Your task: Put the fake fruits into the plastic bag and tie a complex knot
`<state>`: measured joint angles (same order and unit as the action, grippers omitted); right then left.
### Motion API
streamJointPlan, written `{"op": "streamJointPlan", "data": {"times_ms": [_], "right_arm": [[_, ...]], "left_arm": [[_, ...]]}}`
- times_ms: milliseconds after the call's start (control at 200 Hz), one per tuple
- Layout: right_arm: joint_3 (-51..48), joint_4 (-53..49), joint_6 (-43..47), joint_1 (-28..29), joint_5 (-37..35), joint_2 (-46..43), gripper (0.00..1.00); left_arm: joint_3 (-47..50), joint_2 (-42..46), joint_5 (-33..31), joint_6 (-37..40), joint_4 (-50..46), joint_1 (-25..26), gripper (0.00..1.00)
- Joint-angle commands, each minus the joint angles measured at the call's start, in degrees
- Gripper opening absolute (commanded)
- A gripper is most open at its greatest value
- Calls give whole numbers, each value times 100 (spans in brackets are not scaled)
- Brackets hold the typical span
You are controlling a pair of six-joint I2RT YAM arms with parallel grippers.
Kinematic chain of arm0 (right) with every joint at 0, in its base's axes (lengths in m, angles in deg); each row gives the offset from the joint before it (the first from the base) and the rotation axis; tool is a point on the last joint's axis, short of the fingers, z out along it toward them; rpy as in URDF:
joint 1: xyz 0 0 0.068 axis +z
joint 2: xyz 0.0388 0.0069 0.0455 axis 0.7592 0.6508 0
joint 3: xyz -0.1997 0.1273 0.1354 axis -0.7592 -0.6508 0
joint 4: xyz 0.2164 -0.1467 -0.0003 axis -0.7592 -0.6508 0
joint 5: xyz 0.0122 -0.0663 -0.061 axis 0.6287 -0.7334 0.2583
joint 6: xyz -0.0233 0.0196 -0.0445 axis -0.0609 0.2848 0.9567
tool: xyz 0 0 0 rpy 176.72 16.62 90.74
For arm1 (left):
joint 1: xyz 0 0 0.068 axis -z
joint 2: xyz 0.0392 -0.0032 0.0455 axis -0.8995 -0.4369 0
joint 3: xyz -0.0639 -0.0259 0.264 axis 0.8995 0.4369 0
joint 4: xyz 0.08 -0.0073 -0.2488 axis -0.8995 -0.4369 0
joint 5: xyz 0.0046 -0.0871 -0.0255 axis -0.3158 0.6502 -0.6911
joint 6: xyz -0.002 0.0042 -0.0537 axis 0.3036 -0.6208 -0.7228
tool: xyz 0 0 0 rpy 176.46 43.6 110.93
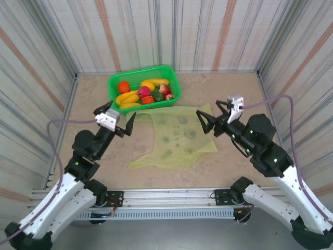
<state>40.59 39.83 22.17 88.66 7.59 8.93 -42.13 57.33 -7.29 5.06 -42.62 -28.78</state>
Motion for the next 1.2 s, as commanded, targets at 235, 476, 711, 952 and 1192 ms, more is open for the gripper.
{"op": "streamJointPlan", "data": {"times_ms": [235, 476, 711, 952, 1192], "right_arm": [[335, -2155, -2285, 1681, -1621, 2612, 83], [-836, -1265, -3129, 951, -738, 3417, 42], [-745, -962, -2621, -251, -485, 4809, 30], [755, -1675, -1682, -1644, -2071, 6299, 31], [1962, -1576, -1425, -2019, -1489, 6778, 37]], "left_arm": [[-2561, -691, -670, -2700, -6344, 657, 99], [-1951, -547, 33, -3212, -6121, 503, 99], [-1909, -1007, 94, -2931, -6300, 562, 99], [-1581, -379, 201, -2787, -5932, 580, 99], [-1502, -99, 300, -2677, -5793, 600, 99]]}}
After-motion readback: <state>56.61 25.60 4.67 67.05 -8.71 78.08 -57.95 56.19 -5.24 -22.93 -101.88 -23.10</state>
